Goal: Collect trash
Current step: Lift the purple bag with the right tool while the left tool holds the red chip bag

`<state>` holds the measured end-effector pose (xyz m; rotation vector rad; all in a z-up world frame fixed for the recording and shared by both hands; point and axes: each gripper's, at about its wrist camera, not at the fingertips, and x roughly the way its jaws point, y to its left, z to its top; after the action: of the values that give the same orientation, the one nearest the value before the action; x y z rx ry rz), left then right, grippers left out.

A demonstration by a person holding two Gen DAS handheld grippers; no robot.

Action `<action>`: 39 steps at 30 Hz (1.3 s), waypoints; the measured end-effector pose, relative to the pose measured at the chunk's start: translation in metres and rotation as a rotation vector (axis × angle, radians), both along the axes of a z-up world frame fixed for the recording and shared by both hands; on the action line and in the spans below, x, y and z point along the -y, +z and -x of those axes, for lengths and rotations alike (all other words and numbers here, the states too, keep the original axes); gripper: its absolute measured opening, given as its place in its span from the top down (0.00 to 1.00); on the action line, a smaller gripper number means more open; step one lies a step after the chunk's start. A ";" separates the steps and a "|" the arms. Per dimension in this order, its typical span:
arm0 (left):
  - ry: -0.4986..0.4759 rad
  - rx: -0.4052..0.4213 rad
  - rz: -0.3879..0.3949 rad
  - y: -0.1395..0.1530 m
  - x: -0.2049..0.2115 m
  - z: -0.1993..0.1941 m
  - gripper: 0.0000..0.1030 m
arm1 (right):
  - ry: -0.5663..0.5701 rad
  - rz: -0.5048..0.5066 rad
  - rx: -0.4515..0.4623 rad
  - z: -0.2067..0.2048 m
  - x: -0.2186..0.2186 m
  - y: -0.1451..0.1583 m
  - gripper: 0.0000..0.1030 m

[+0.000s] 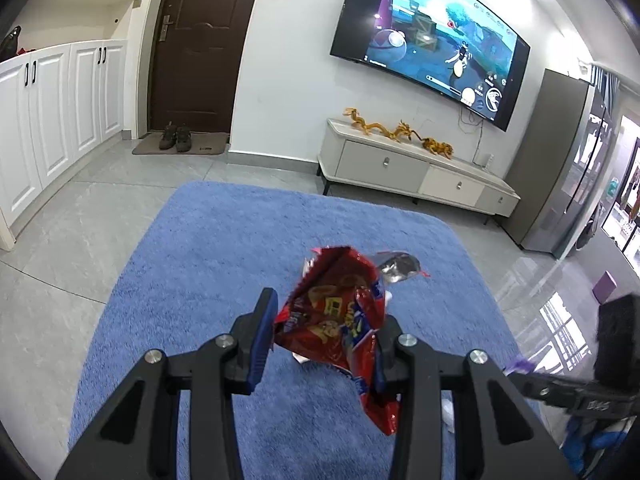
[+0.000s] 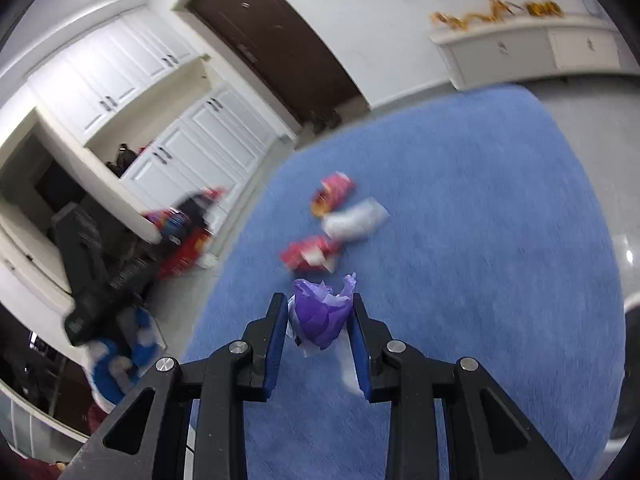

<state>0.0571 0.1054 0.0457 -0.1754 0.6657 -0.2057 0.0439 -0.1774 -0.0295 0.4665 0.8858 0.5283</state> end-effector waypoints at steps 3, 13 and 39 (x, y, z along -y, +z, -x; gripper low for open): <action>-0.008 -0.013 -0.008 -0.004 0.003 0.001 0.63 | -0.082 -0.001 -0.037 0.004 0.026 -0.017 0.72; -0.039 -0.054 0.000 -0.023 0.025 -0.005 0.63 | -0.206 0.150 -0.049 0.018 0.079 -0.036 0.60; -0.126 -0.121 -0.023 -0.060 0.082 -0.027 0.63 | 0.042 0.340 0.080 -0.042 0.043 -0.051 0.35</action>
<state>0.0844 0.0237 -0.0142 -0.1247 0.7996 -0.3106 0.0855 -0.2209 -0.0802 0.1166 0.8893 0.4205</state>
